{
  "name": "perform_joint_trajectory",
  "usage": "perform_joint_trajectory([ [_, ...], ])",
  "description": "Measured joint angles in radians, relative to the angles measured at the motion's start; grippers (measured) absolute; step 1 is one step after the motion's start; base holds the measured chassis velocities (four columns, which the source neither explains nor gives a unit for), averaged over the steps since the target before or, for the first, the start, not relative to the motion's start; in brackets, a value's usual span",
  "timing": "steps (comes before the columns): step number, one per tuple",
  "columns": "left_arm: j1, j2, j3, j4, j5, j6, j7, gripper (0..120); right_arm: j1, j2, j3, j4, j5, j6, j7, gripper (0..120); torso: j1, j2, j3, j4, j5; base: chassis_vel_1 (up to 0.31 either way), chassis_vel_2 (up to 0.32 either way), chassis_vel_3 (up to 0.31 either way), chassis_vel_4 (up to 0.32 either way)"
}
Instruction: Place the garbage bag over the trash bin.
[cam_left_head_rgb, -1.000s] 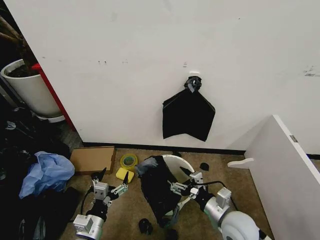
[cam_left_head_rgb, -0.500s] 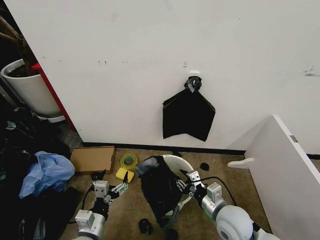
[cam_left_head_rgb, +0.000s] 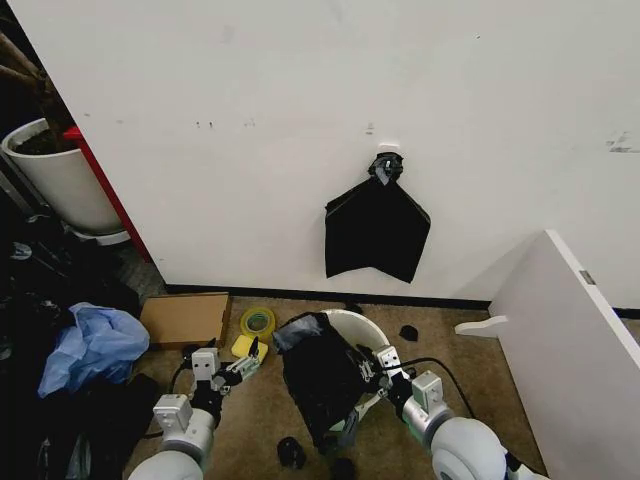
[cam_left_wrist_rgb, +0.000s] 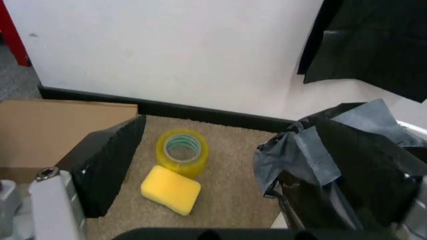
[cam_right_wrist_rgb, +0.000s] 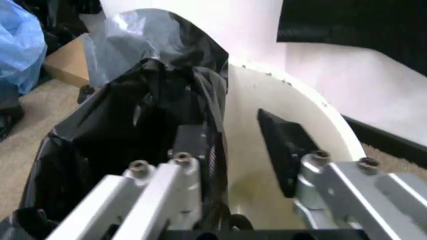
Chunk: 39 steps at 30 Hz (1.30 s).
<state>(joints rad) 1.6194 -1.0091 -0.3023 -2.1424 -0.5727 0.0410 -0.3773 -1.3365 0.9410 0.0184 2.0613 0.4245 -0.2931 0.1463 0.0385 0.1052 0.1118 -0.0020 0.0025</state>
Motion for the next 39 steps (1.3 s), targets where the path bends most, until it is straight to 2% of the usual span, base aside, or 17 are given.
perform_joint_trajectory([
  [3,0.0,-0.002,0.001,0.002,0.001,-0.001,0.0,100,0.004,0.003,-0.003,0.002,-0.012,-0.016,-0.008,41,0.0,0.0,0.0,0.0001,0.0,0.0,0.0,0.0,0.0],
  [5,0.0,-0.003,0.002,0.002,0.002,-0.001,0.0,100,0.006,0.005,-0.004,0.002,-0.018,-0.029,-0.01,44,0.0,0.0,0.0,0.0001,0.0,0.0,0.0,0.0,0.0],
  [7,-0.002,-0.006,0.005,0.0,-0.005,0.0,-0.001,100,0.007,0.009,-0.007,-0.001,-0.033,-0.05,-0.009,53,0.0,0.0,0.0,0.0,0.0001,0.0,0.0,0.0,0.0],
  [10,-0.005,-0.011,0.01,-0.007,-0.024,0.008,-0.002,100,0.007,0.014,-0.008,-0.01,-0.049,-0.06,-0.007,48,0.0,0.0,0.0,0.0,0.0,0.0,0.0,0.0,0.0],
  [18,-0.039,-0.036,0.044,-0.035,-0.139,0.107,-0.04,100,0.004,0.026,-0.007,-0.025,-0.085,-0.073,0.009,15,0.0,0.0,0.0,0.0001,0.0001,0.0,0.0,0.0,0.0],
  [19,-0.039,-0.036,0.044,-0.035,-0.139,0.107,-0.04,100,0.004,0.026,-0.007,-0.025,-0.085,-0.073,0.009,15,0.0,0.0,0.0,0.0001,0.0001,0.0,0.0,0.0,0.0],
  [22,-0.083,-0.037,0.082,-0.028,-0.18,0.155,-0.058,100,0.0,0.03,-0.007,-0.023,-0.096,-0.073,0.013,1,0.0,0.0,0.0,0.0001,0.0001,0.0,0.0,0.0,0.0],
  [25,-0.143,-0.036,0.133,-0.016,-0.249,0.216,-0.081,100,-0.004,0.033,-0.007,-0.022,-0.102,-0.071,0.014,0,0.0,0.0,0.0,0.0001,0.0001,0.0,0.0,0.0,0.0],
  [31,-0.219,-0.056,0.212,0.007,-0.316,0.287,-0.15,100,-0.007,0.034,-0.008,-0.022,-0.106,-0.066,0.014,0,0.0,0.0,0.0,0.0,0.0002,0.0,0.0,0.0,0.0],
  [34,-0.266,-0.094,0.258,0.045,-0.334,0.308,-0.194,100,-0.007,0.033,-0.008,-0.023,-0.106,-0.061,0.014,0,0.0,0.0,0.0,0.0,0.0002,0.0,0.0,0.0,0.0],
  [37,-0.317,-0.167,0.307,0.112,-0.35,0.334,-0.272,100,-0.007,0.034,-0.008,-0.024,-0.105,-0.055,0.012,0,0.0,0.0,0.0,0.0,0.0002,0.0,0.0,0.0,0.0],
  [39,-0.329,-0.192,0.318,0.142,-0.341,0.334,-0.279,100,-0.007,0.034,-0.011,-0.026,-0.105,-0.051,0.009,0,0.0,0.0,0.0,0.0,0.0002,0.0,0.0,0.0,0.0],
])
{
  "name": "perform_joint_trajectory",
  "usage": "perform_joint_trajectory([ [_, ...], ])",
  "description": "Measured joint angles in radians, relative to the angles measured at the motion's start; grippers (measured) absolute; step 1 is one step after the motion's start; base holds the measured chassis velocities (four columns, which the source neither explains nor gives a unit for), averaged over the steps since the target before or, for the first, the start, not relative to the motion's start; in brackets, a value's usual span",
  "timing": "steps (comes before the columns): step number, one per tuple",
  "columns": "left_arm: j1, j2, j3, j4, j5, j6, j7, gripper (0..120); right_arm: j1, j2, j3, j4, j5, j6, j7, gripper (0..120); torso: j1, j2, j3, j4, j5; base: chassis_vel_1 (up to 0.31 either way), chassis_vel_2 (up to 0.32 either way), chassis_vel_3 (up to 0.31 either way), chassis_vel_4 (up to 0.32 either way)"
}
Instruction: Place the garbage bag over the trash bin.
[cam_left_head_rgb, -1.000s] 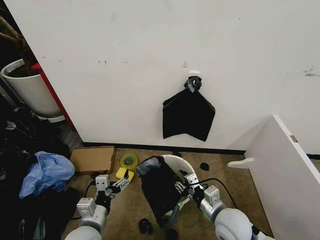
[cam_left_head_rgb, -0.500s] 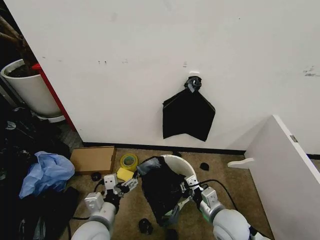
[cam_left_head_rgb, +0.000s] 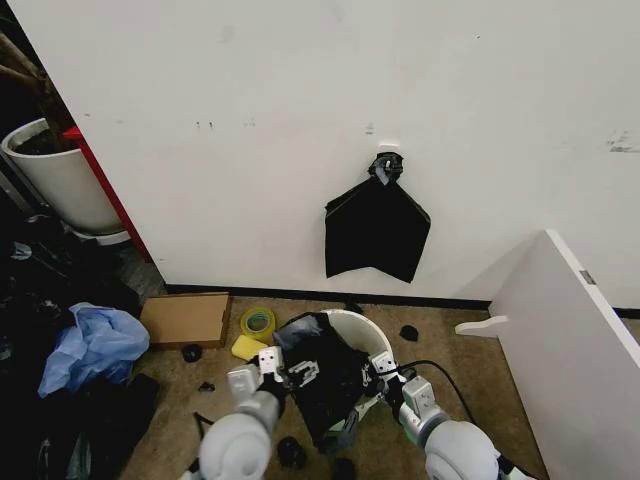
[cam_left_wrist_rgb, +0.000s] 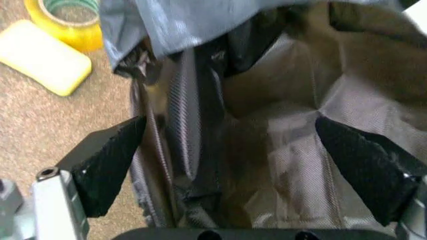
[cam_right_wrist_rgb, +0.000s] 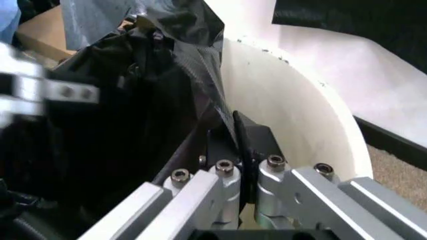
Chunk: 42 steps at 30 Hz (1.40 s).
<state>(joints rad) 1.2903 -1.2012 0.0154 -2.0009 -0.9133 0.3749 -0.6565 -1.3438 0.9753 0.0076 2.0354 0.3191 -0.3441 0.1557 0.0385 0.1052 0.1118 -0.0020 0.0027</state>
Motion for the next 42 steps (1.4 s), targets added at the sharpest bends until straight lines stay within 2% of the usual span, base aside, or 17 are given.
perform_joint_trajectory([
  [4,-0.018,-0.032,0.012,0.045,0.041,-0.015,-0.012,95,0.0,0.001,-0.001,-0.001,0.0,0.003,-0.001,0,0.0,0.0,0.0,0.0,-0.0001,0.0,0.0,0.0,0.0],
  [7,-0.028,-0.043,0.014,0.072,0.058,-0.016,-0.033,84,0.0,0.002,-0.001,-0.002,0.0,0.006,-0.002,0,0.0,0.0,0.0,0.0001,0.0,0.0,0.0,0.0,0.0],
  [9,-0.032,-0.045,0.013,0.079,0.059,-0.011,-0.037,81,-0.001,0.003,-0.001,-0.002,-0.001,0.008,-0.002,0,0.0,0.0,0.0,0.0001,0.0,0.0,0.0,0.0,0.0],
  [14,-0.052,-0.058,0.01,0.108,0.059,0.033,-0.045,59,-0.008,0.004,-0.001,-0.005,-0.018,0.029,-0.01,0,0.0,0.0,0.0,0.0002,0.0002,0.0,0.0,0.0,0.0],
  [16,-0.054,-0.059,0.01,0.112,0.061,0.041,-0.045,55,-0.01,0.004,-0.001,-0.006,-0.02,0.04,-0.018,0,0.0,0.0,0.0,0.0002,0.0001,0.0,0.0,0.0,0.0],
  [19,-0.059,-0.061,0.01,0.126,0.082,0.062,-0.037,42,-0.019,0.003,0.002,-0.009,-0.037,0.096,-0.067,0,0.0,0.0,0.0,0.0002,0.0,0.0,0.0,0.0,0.0],
  [22,-0.058,-0.061,0.008,0.135,0.1,0.064,-0.012,30,-0.03,0.001,0.008,-0.011,-0.052,0.136,-0.104,0,0.0,0.0,0.0,0.0002,0.0,0.0,0.0,0.0,0.0],
  [24,-0.058,-0.061,0.005,0.137,0.101,0.063,-0.004,27,-0.032,0.0,0.009,-0.011,-0.055,0.143,-0.108,0,0.0,0.0,0.0,0.0002,0.0,0.0,0.0,0.0,0.0],
  [25,-0.058,-0.061,-0.001,0.142,0.1,0.06,0.016,20,-0.037,-0.001,0.012,-0.012,-0.06,0.154,-0.115,0,0.0,0.0,0.0,0.0001,-0.0001,0.0,0.0,0.0,0.0],
  [29,-0.058,-0.055,-0.024,0.137,0.067,0.068,0.038,5,-0.046,-0.001,0.02,-0.012,-0.072,0.176,-0.118,0,0.0,0.0,0.0,0.0001,-0.0002,0.0,0.0,0.0,0.0],
  [35,-0.034,-0.028,-0.086,0.088,-0.025,0.135,0.029,1,-0.058,-0.005,0.034,-0.013,-0.115,0.208,-0.117,0,0.0,0.0,0.0,-0.0002,-0.0005,0.0,0.0,0.0,0.0],
  [38,-0.023,-0.011,-0.101,0.073,-0.034,0.141,0.028,1,-0.059,-0.005,0.045,-0.022,-0.16,0.235,-0.112,0,0.0,0.0,0.0,-0.0002,-0.0004,0.0,0.0,0.0,0.0],
  [39,-0.007,0.013,-0.112,0.052,-0.037,0.143,0.03,1,-0.055,-0.005,0.06,-0.033,-0.216,0.278,-0.111,0,0.0,0.0,0.0,-0.0001,-0.0004,0.0,0.0,0.0,0.0],
  [42,0.025,0.048,-0.119,0.01,-0.032,0.137,0.055,1,-0.048,-0.004,0.078,-0.035,-0.251,0.314,-0.106,0,0.0,0.0,0.0,0.0001,-0.0004,0.0,0.0,0.0,0.0],
])
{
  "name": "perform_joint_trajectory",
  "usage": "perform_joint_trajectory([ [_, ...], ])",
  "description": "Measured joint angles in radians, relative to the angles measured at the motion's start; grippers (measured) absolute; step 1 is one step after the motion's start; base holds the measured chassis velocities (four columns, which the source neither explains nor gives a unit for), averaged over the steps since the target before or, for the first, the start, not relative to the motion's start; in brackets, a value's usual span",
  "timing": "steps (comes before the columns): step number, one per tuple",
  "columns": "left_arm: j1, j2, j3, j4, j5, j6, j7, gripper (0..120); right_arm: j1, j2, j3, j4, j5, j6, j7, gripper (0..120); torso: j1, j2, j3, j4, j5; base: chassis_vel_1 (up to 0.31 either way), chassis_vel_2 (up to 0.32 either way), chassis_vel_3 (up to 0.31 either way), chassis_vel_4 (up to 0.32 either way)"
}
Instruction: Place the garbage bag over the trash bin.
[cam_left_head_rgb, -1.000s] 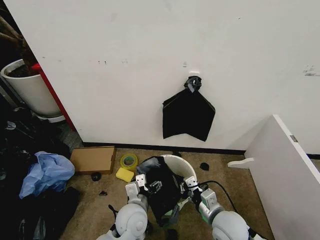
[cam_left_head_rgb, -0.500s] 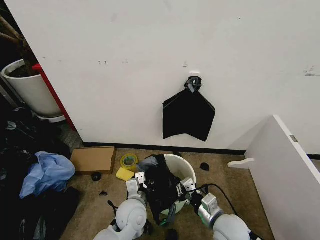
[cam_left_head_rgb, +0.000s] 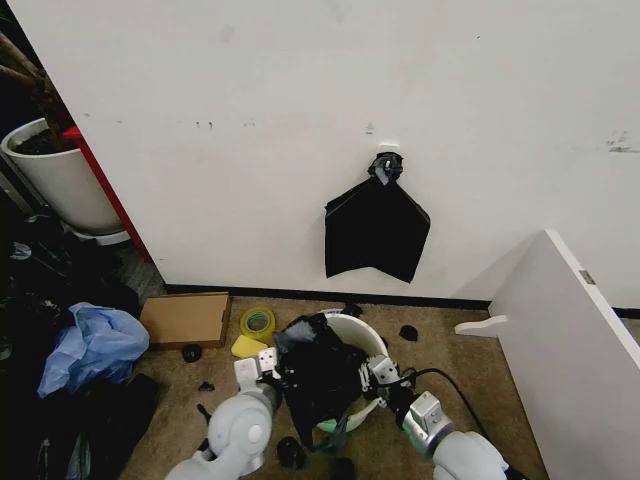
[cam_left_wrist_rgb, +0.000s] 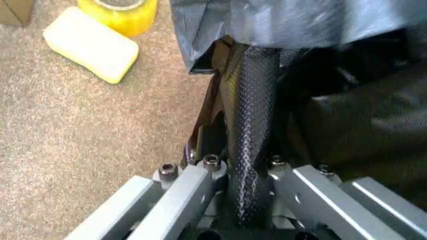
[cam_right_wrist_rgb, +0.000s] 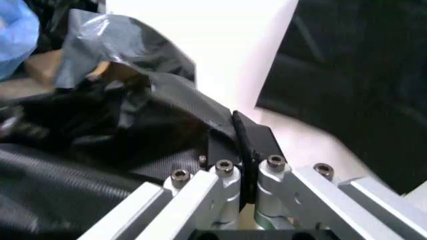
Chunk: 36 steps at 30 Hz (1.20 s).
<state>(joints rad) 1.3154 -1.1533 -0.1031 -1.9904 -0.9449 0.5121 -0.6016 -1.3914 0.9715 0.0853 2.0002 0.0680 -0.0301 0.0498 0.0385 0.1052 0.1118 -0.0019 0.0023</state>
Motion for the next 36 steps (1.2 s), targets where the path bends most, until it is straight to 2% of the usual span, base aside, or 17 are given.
perform_joint_trajectory([
  [3,0.017,0.014,-0.001,-0.022,0.012,-0.011,0.018,1,0.0,0.0,0.004,0.01,0.019,0.001,0.013,0,0.0,0.0,0.0,-0.0002,0.0,0.0,0.0,0.0,0.0],
  [12,0.056,0.067,-0.031,-0.116,0.034,-0.035,0.065,1,-0.005,0.005,0.042,0.042,0.247,-0.025,0.156,0,0.0,0.0,0.0,-0.0001,0.0002,0.0,0.0,0.0,0.0],
  [18,0.041,0.087,-0.046,-0.122,0.041,-0.055,0.069,1,-0.029,0.004,0.089,0.076,0.37,0.006,0.129,0,0.0,0.0,0.0,-0.0001,0.0001,0.0,0.0,0.0,0.0],
  [22,0.016,0.088,-0.073,-0.124,0.037,-0.056,0.073,1,-0.051,0.003,0.104,0.109,0.494,-0.03,0.163,0,0.0,0.0,0.0,-0.0001,0.0001,0.0,0.0,0.0,0.0],
  [31,0.0,0.112,-0.114,-0.138,0.026,-0.049,0.089,1,-0.049,0.012,0.157,0.077,0.549,-0.031,0.179,0,0.0,0.0,0.0,-0.0001,0.0002,0.0,0.0,0.0,0.0],
  [36,-0.04,0.101,-0.175,-0.167,-0.057,-0.018,0.08,1,-0.058,0.013,0.148,0.03,0.551,-0.02,0.122,0,0.0,0.0,0.0,-0.0001,0.0003,0.0,0.0,0.0,0.0],
])
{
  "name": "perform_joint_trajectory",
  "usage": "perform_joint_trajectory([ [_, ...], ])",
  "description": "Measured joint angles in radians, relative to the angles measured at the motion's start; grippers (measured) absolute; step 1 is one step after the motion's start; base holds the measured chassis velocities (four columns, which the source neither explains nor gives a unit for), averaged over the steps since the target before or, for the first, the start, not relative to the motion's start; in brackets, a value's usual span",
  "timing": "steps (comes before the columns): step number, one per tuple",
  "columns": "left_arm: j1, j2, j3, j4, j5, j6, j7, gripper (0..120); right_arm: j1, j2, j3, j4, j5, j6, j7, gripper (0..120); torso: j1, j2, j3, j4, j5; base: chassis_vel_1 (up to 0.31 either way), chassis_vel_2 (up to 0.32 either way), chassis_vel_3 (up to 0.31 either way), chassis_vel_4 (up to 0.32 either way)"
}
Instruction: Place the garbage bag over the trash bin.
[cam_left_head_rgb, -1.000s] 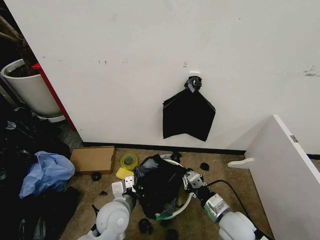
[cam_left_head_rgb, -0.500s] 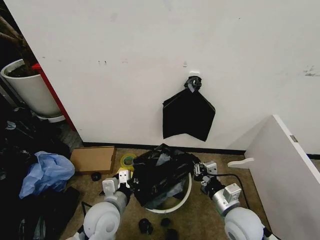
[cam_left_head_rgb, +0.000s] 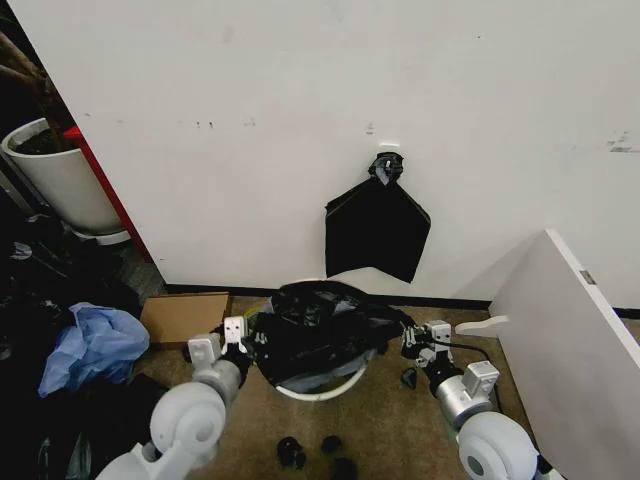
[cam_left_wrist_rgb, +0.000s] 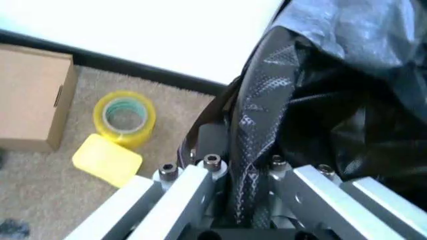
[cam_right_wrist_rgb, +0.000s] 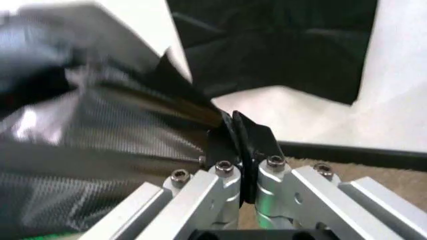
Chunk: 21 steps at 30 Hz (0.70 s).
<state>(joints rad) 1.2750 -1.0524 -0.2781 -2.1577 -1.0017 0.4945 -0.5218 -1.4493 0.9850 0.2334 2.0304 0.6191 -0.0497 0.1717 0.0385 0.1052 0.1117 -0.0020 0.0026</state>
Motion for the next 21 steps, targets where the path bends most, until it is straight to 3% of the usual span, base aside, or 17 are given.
perform_joint_trajectory([
  [5,-0.026,0.004,-0.02,-0.009,-0.037,0.014,-0.011,1,-0.006,-0.001,-0.006,-0.029,-0.031,0.06,-0.092,1,0.0,0.0,0.0,0.0001,0.0,0.0,0.0,0.0,0.0],
  [9,-0.048,0.009,0.006,0.006,-0.02,0.007,-0.012,1,-0.003,-0.001,-0.004,-0.065,-0.147,0.22,-0.197,18,0.0,0.0,0.0,0.0,0.0,0.0,0.0,0.0,0.0],
  [10,-0.048,0.009,0.006,0.006,-0.02,0.007,-0.012,1,-0.003,-0.001,-0.004,-0.065,-0.147,0.22,-0.197,18,0.0,0.0,0.0,0.0,0.0,0.0,0.0,0.0,0.0],
  [14,-0.073,0.012,0.042,0.035,0.015,-0.001,-0.011,1,0.002,0.007,0.069,-0.092,-0.295,0.345,-0.305,34,0.0,0.0,0.0,0.0001,0.0001,0.0,0.0,0.0,0.0],
  [18,-0.09,0.024,0.059,0.057,0.038,-0.008,-0.008,1,-0.015,0.005,0.151,-0.086,-0.38,0.361,-0.312,46,0.0,0.0,0.0,-0.0001,0.0,0.0,0.0,0.0,0.0],
  [21,-0.095,0.042,0.064,0.068,0.068,-0.025,-0.003,1,-0.02,0.003,0.209,-0.075,-0.5,0.366,-0.245,59,0.0,0.0,0.0,-0.0001,0.0,0.0,0.0,0.0,0.0],
])
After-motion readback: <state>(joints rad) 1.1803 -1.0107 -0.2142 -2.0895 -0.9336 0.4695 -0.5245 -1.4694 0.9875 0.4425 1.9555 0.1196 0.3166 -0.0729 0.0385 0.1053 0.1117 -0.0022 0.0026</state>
